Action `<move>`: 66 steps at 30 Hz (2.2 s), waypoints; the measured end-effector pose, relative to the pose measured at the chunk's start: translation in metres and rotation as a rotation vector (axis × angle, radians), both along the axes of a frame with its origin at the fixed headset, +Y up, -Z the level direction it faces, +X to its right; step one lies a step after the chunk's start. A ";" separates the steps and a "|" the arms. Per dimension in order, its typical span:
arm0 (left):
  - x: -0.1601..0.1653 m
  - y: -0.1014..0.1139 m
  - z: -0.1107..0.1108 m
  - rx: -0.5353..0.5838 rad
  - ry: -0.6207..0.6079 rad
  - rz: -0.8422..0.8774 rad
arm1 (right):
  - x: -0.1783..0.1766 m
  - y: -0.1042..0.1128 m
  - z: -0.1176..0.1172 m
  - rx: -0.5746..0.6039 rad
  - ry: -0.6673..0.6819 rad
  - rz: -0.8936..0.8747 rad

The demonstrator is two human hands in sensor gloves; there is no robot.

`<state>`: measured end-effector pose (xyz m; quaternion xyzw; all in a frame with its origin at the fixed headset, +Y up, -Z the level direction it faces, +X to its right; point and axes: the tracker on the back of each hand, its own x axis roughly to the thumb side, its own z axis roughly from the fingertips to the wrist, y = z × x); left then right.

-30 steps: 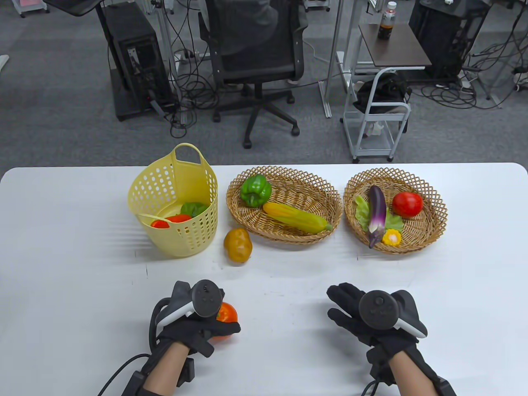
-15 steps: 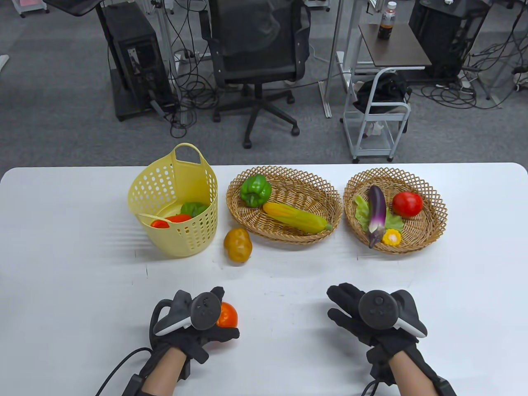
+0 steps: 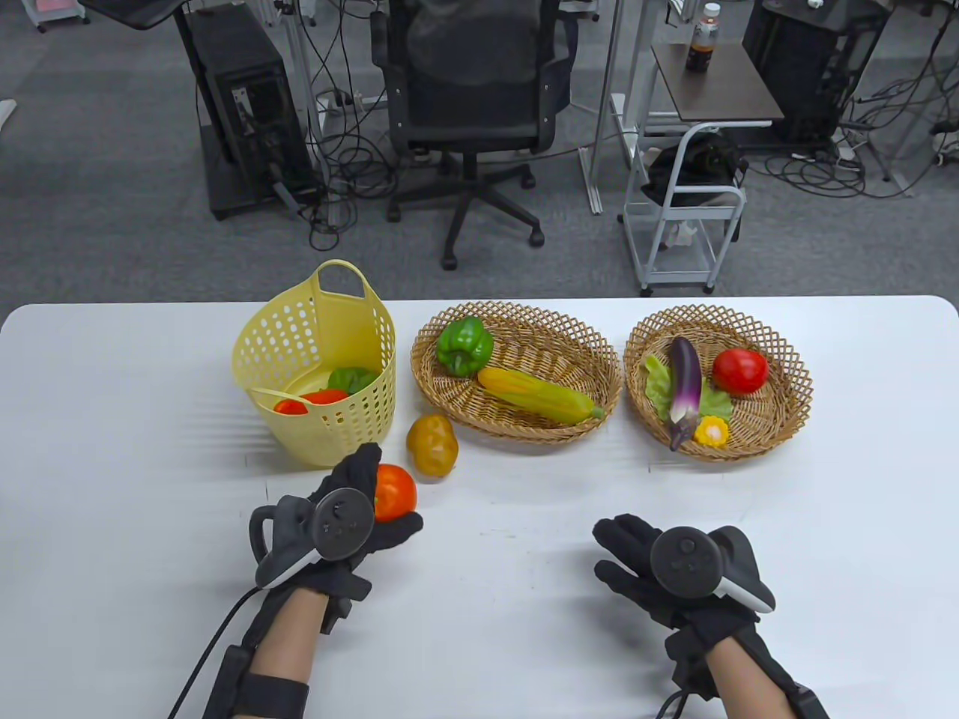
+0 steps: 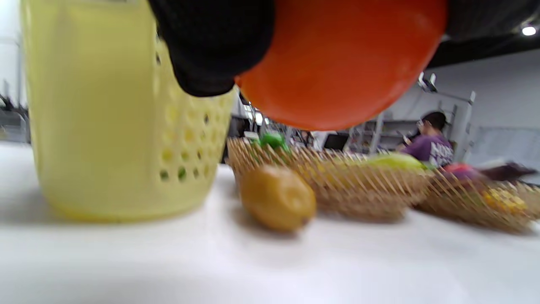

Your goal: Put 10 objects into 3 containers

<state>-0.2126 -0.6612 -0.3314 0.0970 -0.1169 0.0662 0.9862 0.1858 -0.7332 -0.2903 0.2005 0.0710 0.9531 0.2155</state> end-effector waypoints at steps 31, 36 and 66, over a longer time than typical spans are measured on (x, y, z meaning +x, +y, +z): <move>-0.010 0.036 -0.076 0.090 0.437 0.117 | 0.001 -0.004 -0.005 -0.047 -0.007 0.012; -0.004 0.034 -0.081 0.077 0.495 0.055 | 0.000 -0.003 -0.004 -0.036 0.001 0.001; 0.059 0.019 -0.039 -0.041 0.147 0.040 | 0.003 -0.003 -0.004 -0.027 -0.002 -0.018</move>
